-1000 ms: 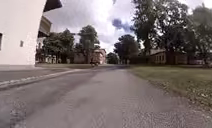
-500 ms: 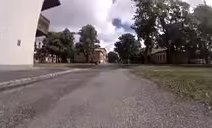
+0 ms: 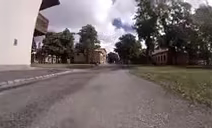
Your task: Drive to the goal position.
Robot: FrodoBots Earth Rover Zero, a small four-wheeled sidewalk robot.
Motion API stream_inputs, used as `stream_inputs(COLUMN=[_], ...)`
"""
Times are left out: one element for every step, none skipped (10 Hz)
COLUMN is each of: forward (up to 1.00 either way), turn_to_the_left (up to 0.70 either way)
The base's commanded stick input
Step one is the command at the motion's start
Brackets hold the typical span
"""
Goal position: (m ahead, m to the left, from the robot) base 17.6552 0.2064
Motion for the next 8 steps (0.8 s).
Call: stream_inputs(forward=[0.7, 0.7, 0.7, 0.7, 0.7, 0.7, 0.7, 0.7], turn_to_the_left=[0.0, 0.0, 0.0, 0.0, 0.0, 0.0, 0.0, 0.0])
